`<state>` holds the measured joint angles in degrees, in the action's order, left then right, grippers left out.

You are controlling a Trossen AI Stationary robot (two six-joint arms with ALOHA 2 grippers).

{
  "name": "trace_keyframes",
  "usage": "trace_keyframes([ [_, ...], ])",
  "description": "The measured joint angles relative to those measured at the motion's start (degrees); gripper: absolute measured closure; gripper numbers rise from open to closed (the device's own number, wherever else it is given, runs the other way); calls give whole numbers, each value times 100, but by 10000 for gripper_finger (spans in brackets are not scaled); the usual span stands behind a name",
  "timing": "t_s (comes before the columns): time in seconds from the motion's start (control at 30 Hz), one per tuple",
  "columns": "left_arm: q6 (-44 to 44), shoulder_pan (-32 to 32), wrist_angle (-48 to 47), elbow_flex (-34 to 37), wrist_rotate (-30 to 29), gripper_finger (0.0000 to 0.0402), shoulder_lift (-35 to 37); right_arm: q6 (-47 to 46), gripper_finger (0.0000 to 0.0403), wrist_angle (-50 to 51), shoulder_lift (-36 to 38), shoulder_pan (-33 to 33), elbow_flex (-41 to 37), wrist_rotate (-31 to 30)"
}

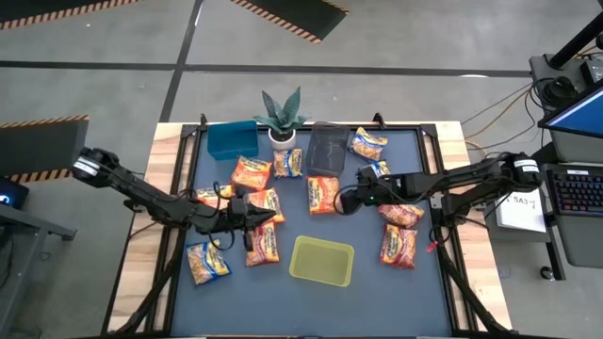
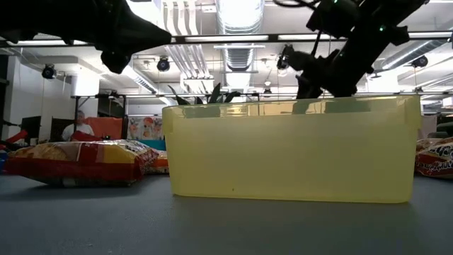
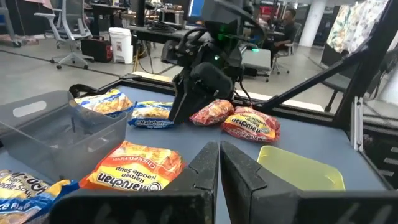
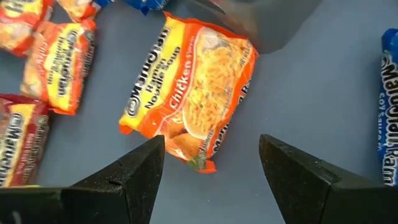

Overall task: Sort Maruchan noodles
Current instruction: Put the orange bag into the black bin

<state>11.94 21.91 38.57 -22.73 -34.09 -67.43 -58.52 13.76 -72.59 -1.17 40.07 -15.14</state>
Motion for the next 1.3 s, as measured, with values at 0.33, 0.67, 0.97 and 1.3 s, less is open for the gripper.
trace_keyframes([
  [0.33, -96, -2, -8, -317, -2, 402, -543, 84, 154, -175, -723, 0, 2, 59],
  [0.67, -249, -6, -23, -625, -77, 402, -1140, 308, 154, -730, -919, 2, 4, 10],
  [0.97, -251, -6, -8, -934, -348, 402, -1647, 475, 154, -1290, -1084, 15, 3, -133],
  [1.3, -239, -11, -9, -950, -429, 402, -1770, 471, 154, -1469, -1385, 15, -2, -126],
])
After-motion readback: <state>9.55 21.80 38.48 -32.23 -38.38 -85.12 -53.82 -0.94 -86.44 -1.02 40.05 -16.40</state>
